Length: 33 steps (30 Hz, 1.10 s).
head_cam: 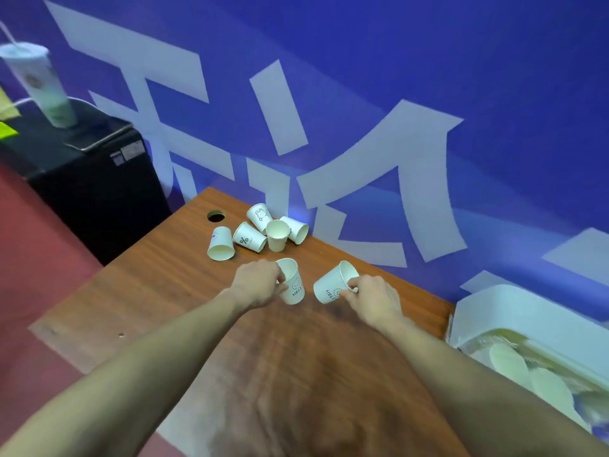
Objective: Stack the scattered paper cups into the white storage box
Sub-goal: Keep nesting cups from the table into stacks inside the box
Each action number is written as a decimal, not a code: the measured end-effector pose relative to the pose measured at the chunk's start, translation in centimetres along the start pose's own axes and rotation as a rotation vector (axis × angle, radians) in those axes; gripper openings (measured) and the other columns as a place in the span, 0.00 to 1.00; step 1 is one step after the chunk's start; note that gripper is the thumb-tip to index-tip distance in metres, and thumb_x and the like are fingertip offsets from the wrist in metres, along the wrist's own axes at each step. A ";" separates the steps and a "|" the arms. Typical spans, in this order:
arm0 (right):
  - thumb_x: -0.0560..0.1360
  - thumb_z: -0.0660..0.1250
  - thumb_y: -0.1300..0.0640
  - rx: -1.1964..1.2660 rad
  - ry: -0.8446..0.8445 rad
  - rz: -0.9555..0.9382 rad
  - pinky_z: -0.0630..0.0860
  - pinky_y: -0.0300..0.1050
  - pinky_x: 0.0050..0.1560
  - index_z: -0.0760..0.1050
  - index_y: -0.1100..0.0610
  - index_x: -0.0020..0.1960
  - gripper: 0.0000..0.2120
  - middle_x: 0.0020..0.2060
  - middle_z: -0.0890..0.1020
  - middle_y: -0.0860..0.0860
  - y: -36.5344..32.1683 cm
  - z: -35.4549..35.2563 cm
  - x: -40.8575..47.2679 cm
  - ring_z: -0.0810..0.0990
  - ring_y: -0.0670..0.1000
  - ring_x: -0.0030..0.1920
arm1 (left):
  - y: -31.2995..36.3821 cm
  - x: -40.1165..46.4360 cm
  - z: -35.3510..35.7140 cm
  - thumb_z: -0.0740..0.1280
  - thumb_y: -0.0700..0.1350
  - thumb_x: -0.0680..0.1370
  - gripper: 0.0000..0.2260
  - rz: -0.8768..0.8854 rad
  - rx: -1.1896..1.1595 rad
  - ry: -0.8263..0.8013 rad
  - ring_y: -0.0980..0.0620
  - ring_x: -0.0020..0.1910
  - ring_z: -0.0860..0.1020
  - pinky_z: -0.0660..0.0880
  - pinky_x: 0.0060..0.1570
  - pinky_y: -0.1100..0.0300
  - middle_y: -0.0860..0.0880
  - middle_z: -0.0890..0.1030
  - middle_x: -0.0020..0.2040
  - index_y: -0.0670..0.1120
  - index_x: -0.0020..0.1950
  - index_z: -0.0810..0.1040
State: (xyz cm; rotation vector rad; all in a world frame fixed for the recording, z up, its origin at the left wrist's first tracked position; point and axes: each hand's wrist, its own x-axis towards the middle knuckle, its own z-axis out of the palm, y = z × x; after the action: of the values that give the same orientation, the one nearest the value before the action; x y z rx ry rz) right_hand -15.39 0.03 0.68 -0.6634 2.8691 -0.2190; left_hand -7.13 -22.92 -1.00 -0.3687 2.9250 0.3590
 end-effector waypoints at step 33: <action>0.71 0.66 0.51 0.140 0.048 0.359 0.69 0.45 0.36 0.62 0.53 0.30 0.16 0.29 0.71 0.48 33.8 -6.2 -25.0 0.74 0.55 0.37 | 42.5 -8.3 6.3 0.61 0.56 0.80 0.14 0.643 0.272 -0.030 0.45 0.48 0.80 0.70 0.41 0.57 0.48 0.83 0.48 0.52 0.53 0.83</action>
State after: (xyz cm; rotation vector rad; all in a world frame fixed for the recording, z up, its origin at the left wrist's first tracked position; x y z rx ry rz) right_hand -8.81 41.83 4.24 -0.1145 2.9185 -0.3801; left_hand -9.55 20.50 3.75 0.6180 2.9296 0.0336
